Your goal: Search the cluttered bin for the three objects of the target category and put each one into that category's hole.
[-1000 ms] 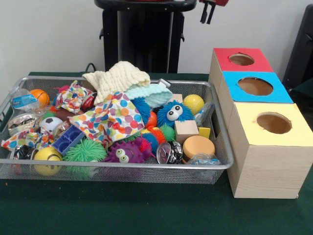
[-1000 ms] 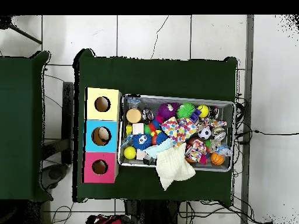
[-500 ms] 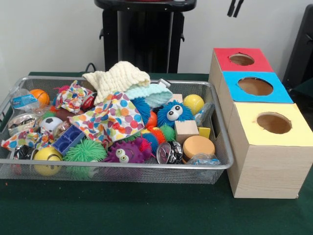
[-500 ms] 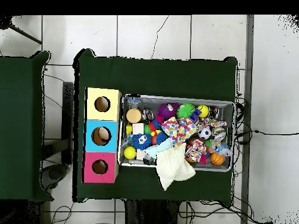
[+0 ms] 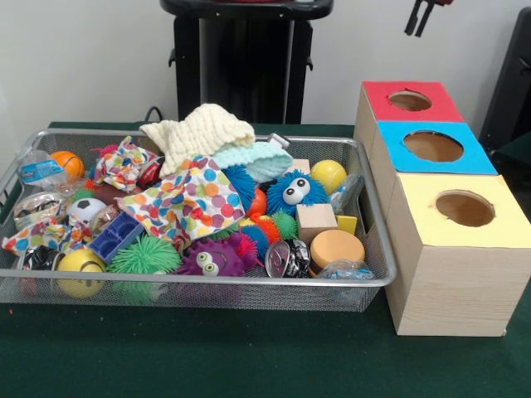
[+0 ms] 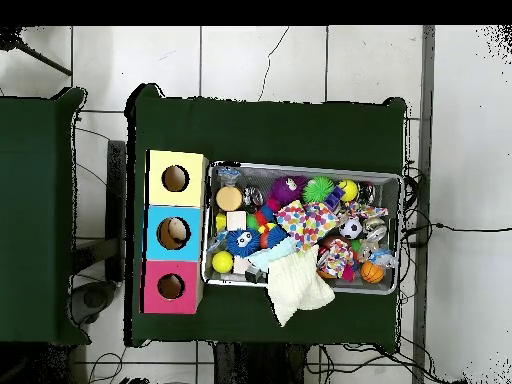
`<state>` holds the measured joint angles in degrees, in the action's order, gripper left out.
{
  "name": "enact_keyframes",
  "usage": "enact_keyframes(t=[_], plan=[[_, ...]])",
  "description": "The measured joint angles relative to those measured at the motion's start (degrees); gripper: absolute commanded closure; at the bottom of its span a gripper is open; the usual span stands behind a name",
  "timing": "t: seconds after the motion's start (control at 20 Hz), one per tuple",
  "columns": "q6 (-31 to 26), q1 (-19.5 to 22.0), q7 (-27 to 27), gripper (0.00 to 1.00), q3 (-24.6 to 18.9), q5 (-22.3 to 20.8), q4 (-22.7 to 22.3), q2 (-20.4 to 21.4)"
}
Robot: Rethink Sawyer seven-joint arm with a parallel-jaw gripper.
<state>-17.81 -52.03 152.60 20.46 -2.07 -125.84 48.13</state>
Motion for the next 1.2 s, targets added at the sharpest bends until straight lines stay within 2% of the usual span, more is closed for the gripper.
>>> enact_keyframes(t=[0.2,0.4,0.6,0.85,1.2], plan=[[0.0,-2.9,0.0,1.0,3.1,2.1,1.6,-1.1],[0.0,-4.1,0.0,1.0,4.6,2.7,2.5,-1.4],[0.0,-2.1,0.0,1.0,4.1,3.3,2.5,-0.5],[0.0,4.0,0.0,1.0,1.9,4.5,2.5,1.5],[0.0,7.8,0.0,1.0,-0.1,4.9,2.5,3.7]])
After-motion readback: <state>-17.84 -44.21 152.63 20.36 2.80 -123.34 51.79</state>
